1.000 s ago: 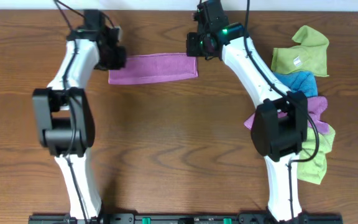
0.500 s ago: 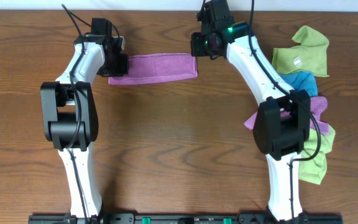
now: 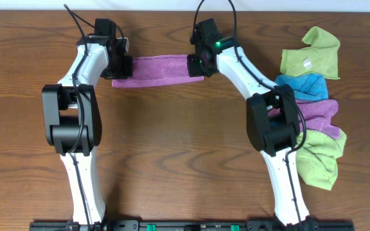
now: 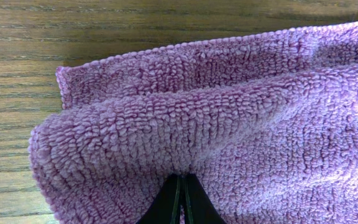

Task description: Fold the cloth

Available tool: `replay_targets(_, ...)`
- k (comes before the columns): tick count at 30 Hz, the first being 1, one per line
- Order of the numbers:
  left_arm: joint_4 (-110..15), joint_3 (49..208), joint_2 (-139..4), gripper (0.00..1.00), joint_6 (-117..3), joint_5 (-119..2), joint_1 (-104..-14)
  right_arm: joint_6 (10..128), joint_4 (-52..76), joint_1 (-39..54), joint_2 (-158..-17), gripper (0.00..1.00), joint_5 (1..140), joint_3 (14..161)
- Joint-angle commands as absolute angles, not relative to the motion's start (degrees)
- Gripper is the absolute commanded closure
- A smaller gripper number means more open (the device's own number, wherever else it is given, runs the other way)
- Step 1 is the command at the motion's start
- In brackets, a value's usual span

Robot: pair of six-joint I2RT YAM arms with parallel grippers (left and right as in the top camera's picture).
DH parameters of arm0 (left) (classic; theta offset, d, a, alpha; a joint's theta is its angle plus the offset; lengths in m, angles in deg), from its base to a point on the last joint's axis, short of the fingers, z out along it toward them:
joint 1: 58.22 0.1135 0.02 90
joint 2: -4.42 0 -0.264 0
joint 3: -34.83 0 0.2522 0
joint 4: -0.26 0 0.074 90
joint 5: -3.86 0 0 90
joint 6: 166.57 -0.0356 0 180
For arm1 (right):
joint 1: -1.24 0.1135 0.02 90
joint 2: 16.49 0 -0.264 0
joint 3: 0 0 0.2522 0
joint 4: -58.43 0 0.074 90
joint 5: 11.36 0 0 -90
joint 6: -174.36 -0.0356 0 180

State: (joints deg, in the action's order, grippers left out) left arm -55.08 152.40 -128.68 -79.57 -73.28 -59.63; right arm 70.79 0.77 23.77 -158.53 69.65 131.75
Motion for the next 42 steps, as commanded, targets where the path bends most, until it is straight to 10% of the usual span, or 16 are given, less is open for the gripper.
replay_targets(1,-56.59,152.53,-129.75,0.95,-79.38,-76.1,-59.48,71.58,-2.95,24.68,-159.64,0.99,70.24,131.8)
replay_targets(15,-58.54,152.53,-129.75,0.94,-79.33,-76.05,-59.39,71.58,-8.15,23.66,-158.37,0.97,70.28,137.24)
replay_targets(23,-58.32,152.53,-129.75,0.94,-79.14,-76.03,-59.39,74.64,-20.37,20.77,-153.21,0.4,69.98,153.65)
replay_targets(33,-58.43,152.53,-129.75,0.95,-78.68,-76.01,-59.39,84.22,-21.68,3.92,-151.49,0.25,31.07,145.67)
replay_targets(42,-58.28,152.53,-129.75,0.95,-78.68,-75.99,-59.39,73.83,1.23,7.51,-151.84,0.23,25.85,122.46)
